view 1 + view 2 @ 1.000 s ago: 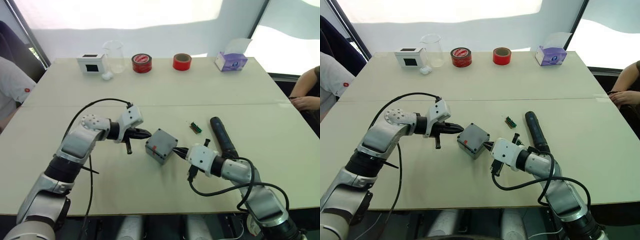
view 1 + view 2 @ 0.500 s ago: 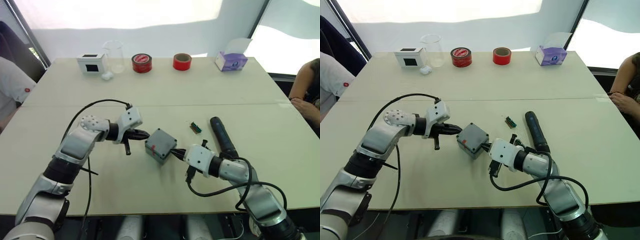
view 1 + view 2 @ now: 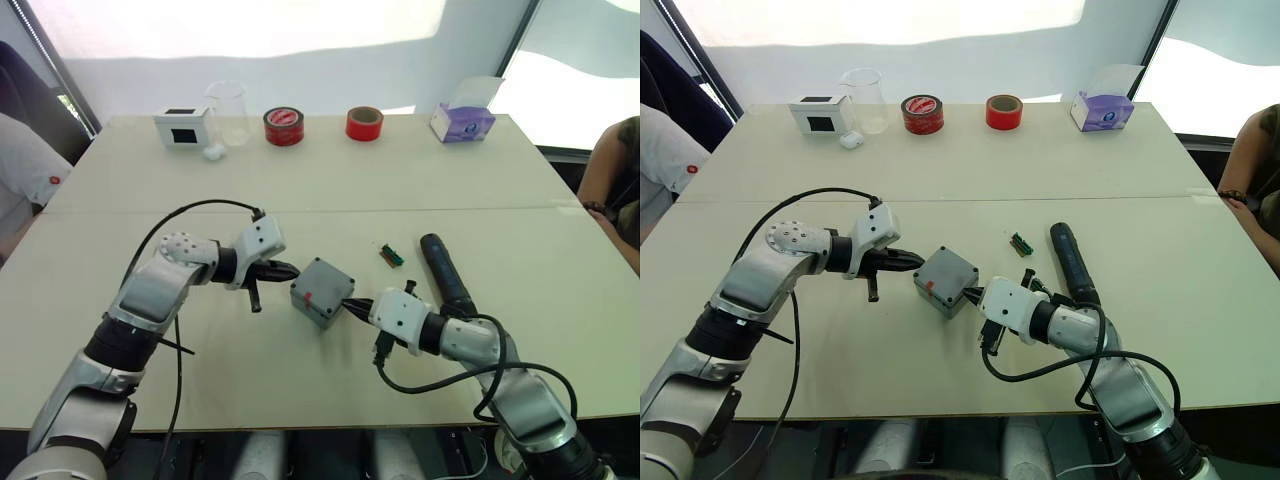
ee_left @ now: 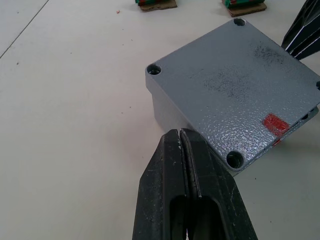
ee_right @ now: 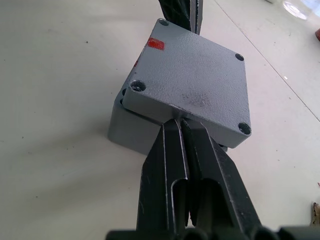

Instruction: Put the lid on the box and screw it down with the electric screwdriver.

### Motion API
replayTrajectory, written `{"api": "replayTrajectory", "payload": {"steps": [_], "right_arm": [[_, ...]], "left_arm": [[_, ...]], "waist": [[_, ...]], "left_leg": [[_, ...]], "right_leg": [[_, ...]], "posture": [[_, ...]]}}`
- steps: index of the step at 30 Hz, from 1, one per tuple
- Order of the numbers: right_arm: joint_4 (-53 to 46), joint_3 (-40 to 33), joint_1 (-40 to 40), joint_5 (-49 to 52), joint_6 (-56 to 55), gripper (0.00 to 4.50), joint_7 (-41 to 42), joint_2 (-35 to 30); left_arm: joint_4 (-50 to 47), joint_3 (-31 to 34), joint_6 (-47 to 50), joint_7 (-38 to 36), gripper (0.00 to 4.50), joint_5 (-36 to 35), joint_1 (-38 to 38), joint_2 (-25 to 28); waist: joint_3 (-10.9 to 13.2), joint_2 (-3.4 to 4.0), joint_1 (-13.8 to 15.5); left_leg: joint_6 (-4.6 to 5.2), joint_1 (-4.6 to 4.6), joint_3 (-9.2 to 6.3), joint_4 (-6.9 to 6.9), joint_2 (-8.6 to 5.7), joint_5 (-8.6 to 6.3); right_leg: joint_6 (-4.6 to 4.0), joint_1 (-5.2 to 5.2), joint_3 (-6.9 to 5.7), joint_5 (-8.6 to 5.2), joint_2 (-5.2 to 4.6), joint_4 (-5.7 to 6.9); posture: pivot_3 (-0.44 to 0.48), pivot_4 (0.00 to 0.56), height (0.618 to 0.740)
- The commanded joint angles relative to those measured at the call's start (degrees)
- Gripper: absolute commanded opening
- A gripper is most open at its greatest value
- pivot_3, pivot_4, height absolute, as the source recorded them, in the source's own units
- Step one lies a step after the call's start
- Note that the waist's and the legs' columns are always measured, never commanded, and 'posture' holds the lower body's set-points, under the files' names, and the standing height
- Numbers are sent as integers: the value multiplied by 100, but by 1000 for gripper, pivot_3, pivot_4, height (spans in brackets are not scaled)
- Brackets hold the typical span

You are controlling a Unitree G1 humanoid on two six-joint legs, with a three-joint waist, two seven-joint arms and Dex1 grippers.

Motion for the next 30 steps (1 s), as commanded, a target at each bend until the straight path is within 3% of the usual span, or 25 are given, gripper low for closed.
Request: {"api": "replayTrajectory", "payload": {"steps": [1,30], "right_arm": [[-350,-7,-106,115,-61,47,-4,39],[-368,-23,-10,233,-33,47,119,-73]], "left_arm": [[-265,-187,-103,-150,0,-29,-12,-50],[-51,-170,-311,-36,0,216,-90,-5]], "waist": [[0,0,0],[6,-1,7]], "left_leg": [[0,0,0,0,0,0],[0,0,0,-1,0,0]], "right_leg": [[0,0,0,0,0,0],[-5,0,0,-3,-2,-1]], "posture": [[0,150,740],[0,150,740]]}}
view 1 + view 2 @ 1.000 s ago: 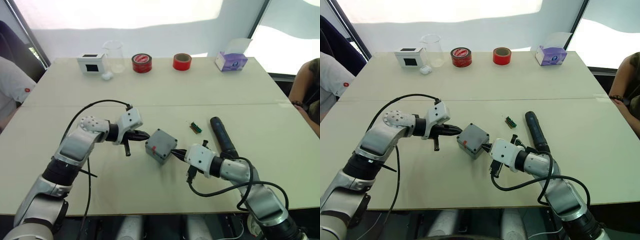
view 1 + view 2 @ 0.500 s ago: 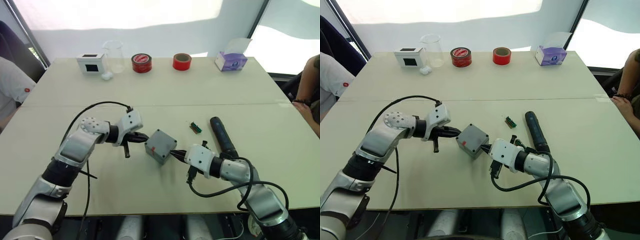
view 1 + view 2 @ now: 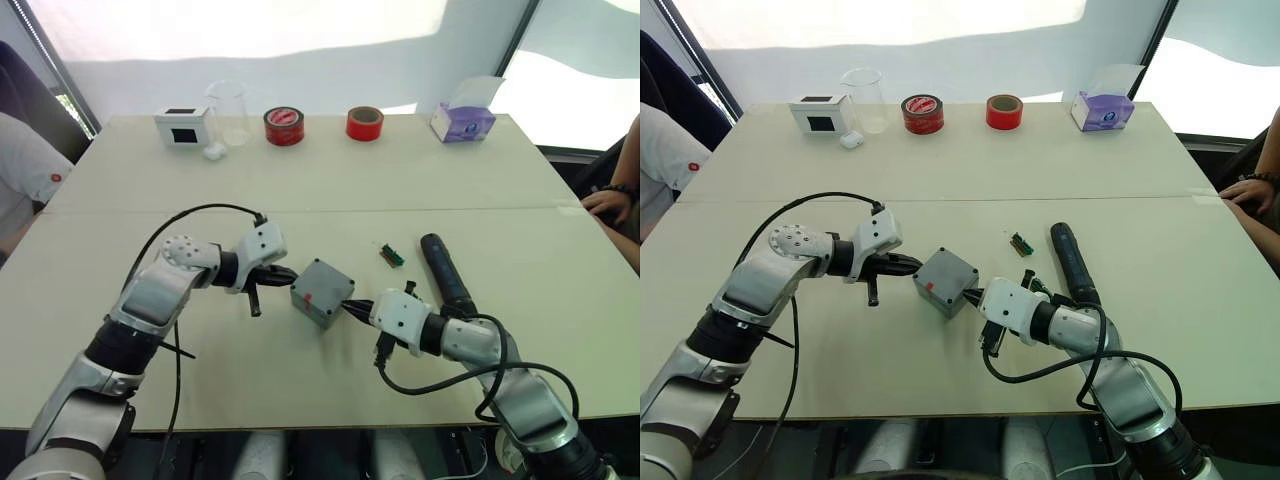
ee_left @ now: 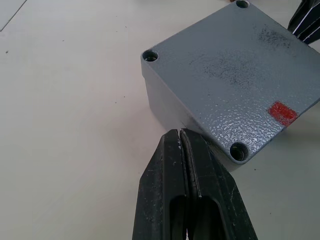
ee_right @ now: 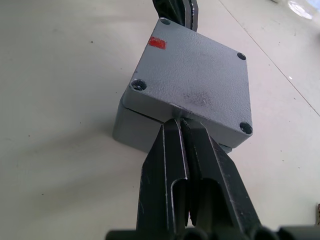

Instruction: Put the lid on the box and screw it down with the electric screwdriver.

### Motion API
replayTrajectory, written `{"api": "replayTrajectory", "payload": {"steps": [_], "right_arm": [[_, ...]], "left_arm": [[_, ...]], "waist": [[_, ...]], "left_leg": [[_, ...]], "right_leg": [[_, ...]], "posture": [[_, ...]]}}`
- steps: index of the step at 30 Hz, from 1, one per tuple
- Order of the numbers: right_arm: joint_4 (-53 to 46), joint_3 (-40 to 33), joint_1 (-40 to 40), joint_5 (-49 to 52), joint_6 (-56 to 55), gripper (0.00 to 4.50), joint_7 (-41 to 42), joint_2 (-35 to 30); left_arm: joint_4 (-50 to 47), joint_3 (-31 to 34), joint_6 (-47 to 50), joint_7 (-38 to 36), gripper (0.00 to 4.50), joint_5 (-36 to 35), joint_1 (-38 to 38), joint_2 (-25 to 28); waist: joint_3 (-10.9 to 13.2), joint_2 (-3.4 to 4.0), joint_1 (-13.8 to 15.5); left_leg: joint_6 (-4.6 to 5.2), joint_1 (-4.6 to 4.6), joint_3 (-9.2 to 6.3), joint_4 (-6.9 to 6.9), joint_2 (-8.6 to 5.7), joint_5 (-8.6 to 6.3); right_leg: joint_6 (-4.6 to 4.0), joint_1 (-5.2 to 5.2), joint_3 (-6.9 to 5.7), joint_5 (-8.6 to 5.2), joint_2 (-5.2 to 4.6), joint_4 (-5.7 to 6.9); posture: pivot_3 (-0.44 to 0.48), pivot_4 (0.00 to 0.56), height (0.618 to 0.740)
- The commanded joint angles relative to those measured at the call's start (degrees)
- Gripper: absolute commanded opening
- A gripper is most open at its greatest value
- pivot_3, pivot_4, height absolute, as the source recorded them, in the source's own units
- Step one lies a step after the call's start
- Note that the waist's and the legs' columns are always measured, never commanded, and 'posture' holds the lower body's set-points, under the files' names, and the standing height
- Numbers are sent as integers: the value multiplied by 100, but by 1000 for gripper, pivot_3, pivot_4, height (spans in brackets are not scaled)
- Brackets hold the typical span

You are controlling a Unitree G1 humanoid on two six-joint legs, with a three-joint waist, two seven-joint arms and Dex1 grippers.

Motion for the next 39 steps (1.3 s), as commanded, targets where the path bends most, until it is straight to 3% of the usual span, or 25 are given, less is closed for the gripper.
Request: {"api": "replayTrajectory", "payload": {"steps": [1,14,25,39], "right_arm": [[-384,-51,-16,212,-16,47,80,-18],[-326,-184,-71,319,19,47,174,-223],[-15,29,-96,160,161,47,312,-466],[816,323,-882,-144,53,47,168,-113]], "left_arm": [[40,-26,-289,-53,0,76,-176,-1],[657,91,-619,-69,0,185,-442,31],[914,-68,-768,141,0,327,-188,-338],[-539,-69,104,62,0,50,526,-219]], "waist": [[1,0,0],[9,-2,-2],[16,-7,-2],[25,-1,-5]], "left_leg": [[0,0,0,0,0,0],[0,-2,0,-2,0,0],[0,-2,0,-2,0,0],[-1,-5,0,-6,-1,0]], "right_leg": [[0,0,0,0,0,0],[2,-1,0,1,0,-2],[6,-1,0,3,-1,-2],[6,-8,0,4,-4,-4]], "posture": [[0,150,740],[0,150,740],[0,150,740],[0,150,740]]}}
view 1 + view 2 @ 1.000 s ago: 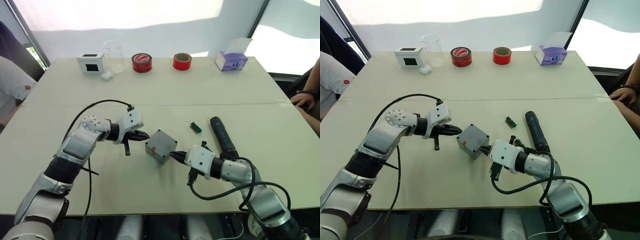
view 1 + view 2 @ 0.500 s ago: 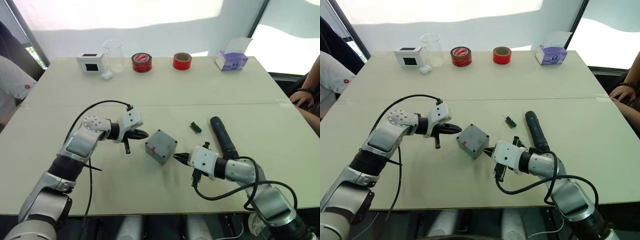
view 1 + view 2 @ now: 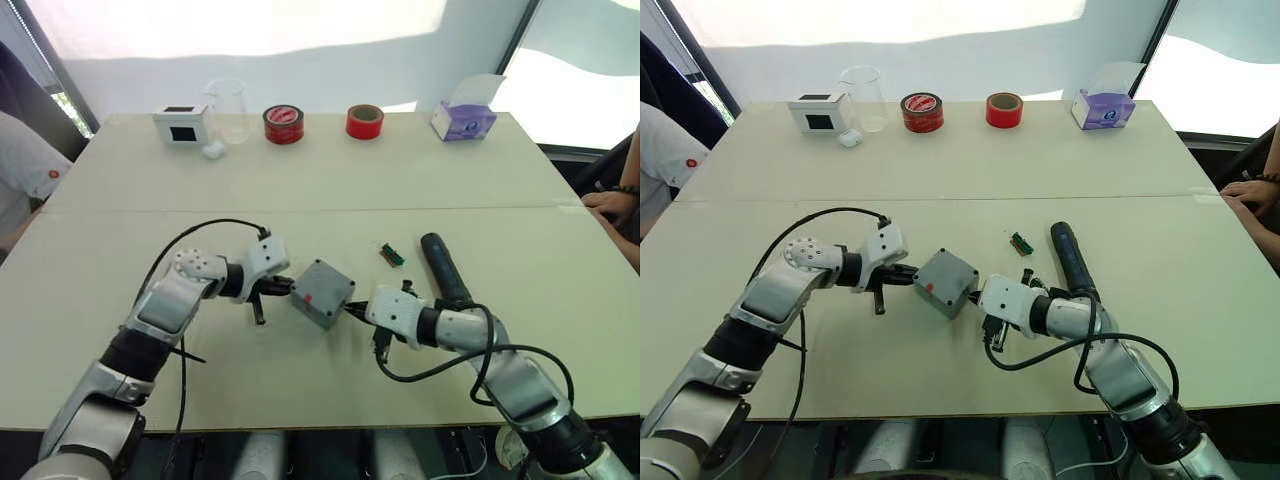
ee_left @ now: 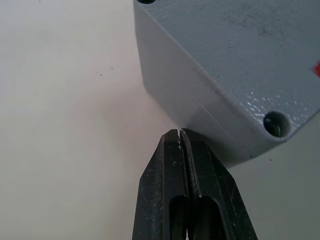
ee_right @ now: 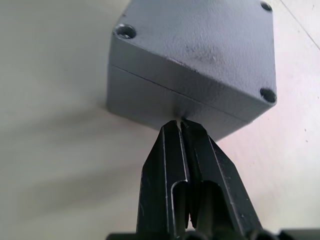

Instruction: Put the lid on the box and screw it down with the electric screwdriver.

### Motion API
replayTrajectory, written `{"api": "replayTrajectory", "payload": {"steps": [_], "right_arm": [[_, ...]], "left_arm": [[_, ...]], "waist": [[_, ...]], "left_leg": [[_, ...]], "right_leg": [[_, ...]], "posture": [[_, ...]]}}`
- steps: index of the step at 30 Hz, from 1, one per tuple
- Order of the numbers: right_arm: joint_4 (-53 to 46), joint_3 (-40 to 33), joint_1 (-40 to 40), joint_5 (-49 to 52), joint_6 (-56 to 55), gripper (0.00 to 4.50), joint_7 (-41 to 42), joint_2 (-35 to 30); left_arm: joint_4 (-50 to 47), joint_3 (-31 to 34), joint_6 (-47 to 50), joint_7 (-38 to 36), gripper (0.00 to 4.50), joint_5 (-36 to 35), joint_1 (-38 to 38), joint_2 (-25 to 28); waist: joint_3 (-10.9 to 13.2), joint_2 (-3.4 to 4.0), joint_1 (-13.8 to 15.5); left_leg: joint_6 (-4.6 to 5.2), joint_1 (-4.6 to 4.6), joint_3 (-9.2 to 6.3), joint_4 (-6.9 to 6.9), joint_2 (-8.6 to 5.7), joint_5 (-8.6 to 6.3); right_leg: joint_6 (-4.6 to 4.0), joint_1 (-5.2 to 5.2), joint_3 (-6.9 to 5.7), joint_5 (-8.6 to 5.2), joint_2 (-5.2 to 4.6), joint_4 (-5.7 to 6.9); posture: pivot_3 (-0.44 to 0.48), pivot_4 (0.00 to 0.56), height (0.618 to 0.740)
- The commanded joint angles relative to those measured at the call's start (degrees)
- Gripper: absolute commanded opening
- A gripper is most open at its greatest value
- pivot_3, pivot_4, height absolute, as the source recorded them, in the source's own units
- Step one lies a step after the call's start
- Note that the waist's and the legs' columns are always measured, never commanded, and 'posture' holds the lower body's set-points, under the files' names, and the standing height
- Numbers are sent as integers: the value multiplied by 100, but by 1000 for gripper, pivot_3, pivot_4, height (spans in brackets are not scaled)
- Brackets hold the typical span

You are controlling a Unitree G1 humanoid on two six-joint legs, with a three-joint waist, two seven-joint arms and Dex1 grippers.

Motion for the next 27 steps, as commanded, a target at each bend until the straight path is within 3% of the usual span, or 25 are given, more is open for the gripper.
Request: {"api": "replayTrajectory", "payload": {"steps": [1,17,23,26,27], "right_arm": [[-35,9,-197,-4,-179,47,-30,108],[28,4,-228,51,-204,47,110,94],[-98,-132,-147,126,-83,47,141,38],[-242,-352,-41,225,-2,47,166,-78],[-299,-472,-8,312,45,47,186,-118]], "left_arm": [[-652,27,270,-39,0,-279,103,-31],[-1008,160,637,168,0,-400,259,81],[-743,820,723,481,0,-793,170,-134],[-818,1368,-329,808,0,-822,410,-353],[-770,1357,-280,786,0,-778,443,-259]], "waist": [[1,0,13],[5,1,4],[6,0,3],[11,1,9],[11,1,8]], "left_leg": [[0,0,0,-1,0,0],[-1,0,0,-3,0,0],[-1,0,0,-5,0,0],[-1,0,0,-5,0,0],[-2,-1,0,-6,0,0]], "right_leg": [[-2,-1,0,-1,0,0],[-3,-2,0,-2,-1,-1],[-4,-3,0,-2,-1,-1],[0,-5,0,0,-3,-1],[2,-4,0,2,-5,-4]], "posture": [[0,150,740],[0,150,740],[0,150,740],[0,150,740],[0,150,740]]}}
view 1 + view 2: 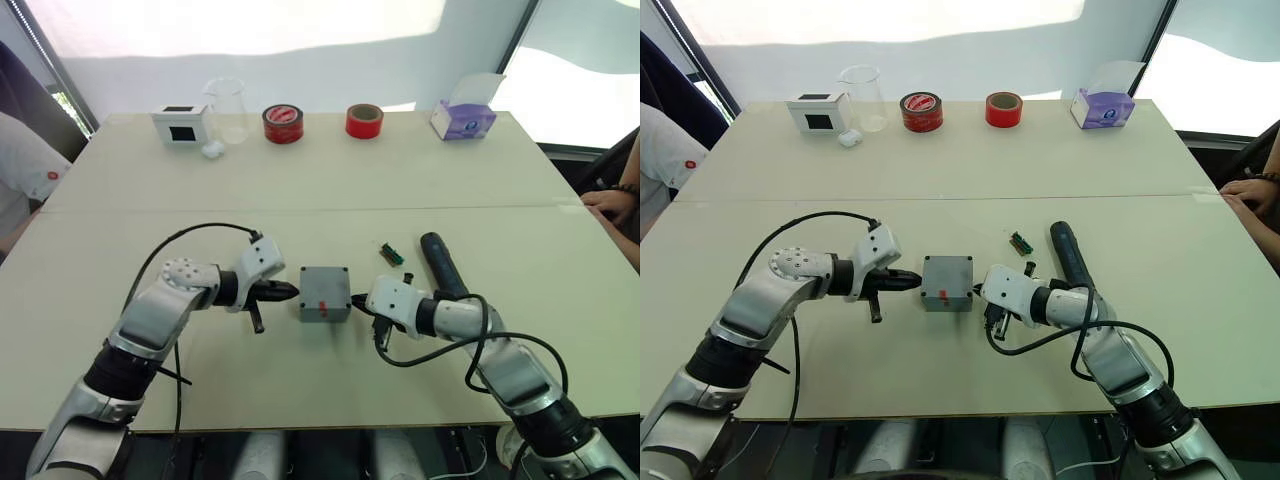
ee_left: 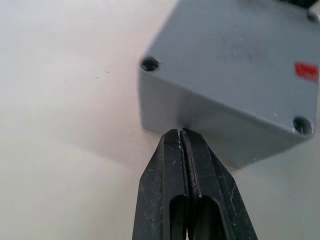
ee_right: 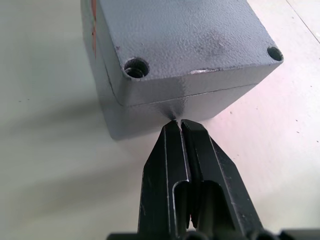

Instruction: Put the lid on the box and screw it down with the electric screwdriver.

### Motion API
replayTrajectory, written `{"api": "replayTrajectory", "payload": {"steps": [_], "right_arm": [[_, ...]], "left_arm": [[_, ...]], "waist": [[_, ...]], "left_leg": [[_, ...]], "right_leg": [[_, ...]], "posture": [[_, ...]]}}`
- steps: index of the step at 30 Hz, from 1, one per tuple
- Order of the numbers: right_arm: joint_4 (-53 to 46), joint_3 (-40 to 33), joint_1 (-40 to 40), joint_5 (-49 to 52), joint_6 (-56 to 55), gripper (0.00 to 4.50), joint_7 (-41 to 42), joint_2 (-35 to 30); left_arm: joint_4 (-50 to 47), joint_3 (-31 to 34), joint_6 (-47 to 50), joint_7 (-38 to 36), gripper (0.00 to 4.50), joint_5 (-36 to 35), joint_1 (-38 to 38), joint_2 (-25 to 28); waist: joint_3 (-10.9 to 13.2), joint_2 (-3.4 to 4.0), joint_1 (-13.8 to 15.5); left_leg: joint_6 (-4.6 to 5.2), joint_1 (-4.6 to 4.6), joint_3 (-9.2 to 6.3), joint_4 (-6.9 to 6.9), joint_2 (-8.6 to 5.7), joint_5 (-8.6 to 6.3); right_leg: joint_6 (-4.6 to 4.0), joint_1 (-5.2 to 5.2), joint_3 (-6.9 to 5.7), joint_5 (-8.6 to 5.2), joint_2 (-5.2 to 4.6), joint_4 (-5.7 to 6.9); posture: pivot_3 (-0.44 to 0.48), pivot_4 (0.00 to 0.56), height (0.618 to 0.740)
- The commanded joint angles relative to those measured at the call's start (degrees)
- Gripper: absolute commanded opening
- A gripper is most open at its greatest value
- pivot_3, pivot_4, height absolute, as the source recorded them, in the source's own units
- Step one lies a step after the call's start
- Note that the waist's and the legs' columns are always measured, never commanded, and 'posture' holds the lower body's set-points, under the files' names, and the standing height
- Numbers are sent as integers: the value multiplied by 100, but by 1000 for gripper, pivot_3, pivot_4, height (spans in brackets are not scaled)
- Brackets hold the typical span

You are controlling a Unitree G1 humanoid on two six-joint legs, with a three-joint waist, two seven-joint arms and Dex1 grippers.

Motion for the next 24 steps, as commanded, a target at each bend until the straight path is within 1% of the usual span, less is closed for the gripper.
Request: {"api": "replayTrajectory", "payload": {"steps": [1,4,7,9,13,15,16,19,20,21,24], "right_arm": [[-455,-551,95,349,148,47,56,-160],[-829,-1373,265,931,629,47,134,-327],[-1189,-2166,393,1620,1361,47,119,-374],[-1283,-2429,468,1832,1680,47,102,-449],[-1256,-2683,673,1981,1959,47,73,-691],[-1208,-2736,735,2052,2056,543,43,-760],[-1205,-2750,759,2091,2073,698,47,-785],[-1309,-2761,970,2193,2194,1880,114,-941],[-1376,-2748,1046,2234,2295,2212,103,-981],[-1420,-2737,1091,2269,2363,2551,82,-1007],[-1586,-2760,1262,2395,2627,3759,-10,-1070]], "left_arm": [[-54,388,-418,35,0,-151,123,155],[-75,718,228,-259,0,-762,112,407],[-481,981,765,-401,0,-1287,99,682],[-699,949,845,-481,0,-1370,131,892],[-1015,783,911,-723,0,-1510,164,1253],[-1092,687,918,-858,0,-1570,153,1380],[-1116,653,918,-892,0,-1587,152,1420],[-1275,418,821,-1127,0,-1563,176,1627],[-1316,311,743,-1193,0,-1515,155,1670],[-1335,244,690,-1227,0,-1484,138,1692],[-1414,177,651,-1237,0,-1526,128,1709]], "waist": [[0,0,-1],[1,1,2],[3,-2,1],[2,-2,3],[3,-1,-1],[3,1,-2],[3,1,-4],[4,1,-2],[4,1,0],[4,1,8],[4,1,4]], "left_leg": [[-1,0,1,-3,0,0],[-9,0,1,-16,-1,5],[-11,-1,0,-29,-2,6],[-15,-1,0,-42,-1,8],[-20,0,0,-58,-1,11],[-20,0,1,-61,-1,11],[-20,0,1,-61,-1,11],[-20,0,1,-62,0,11],[-20,-1,1,-63,0,11],[-19,-1,1,-63,0,11],[-19,-2,1,-64,0,11]], "right_leg": [[0,0,0,0,-1,-2],[-2,-4,0,1,-1,-4],[1,-9,0,3,-2,-7],[1,-12,1,5,-3,-15],[-8,-12,1,2,-3,-32],[-18,-12,1,-1,-4,-38],[-19,-12,1,-1,-4,-39],[-20,-11,1,-1,-3,-42],[-20,-11,1,-1,-4,-43],[-21,-11,1,-1,-4,-44],[-25,-7,1,-2,-6,-52]], "posture": [[0,150,740],[0,150,740],[0,150,740],[0,150,740],[0,150,740],[0,150,740],[0,150,740],[0,150,740],[0,150,740],[0,150,740],[0,150,740]]}}
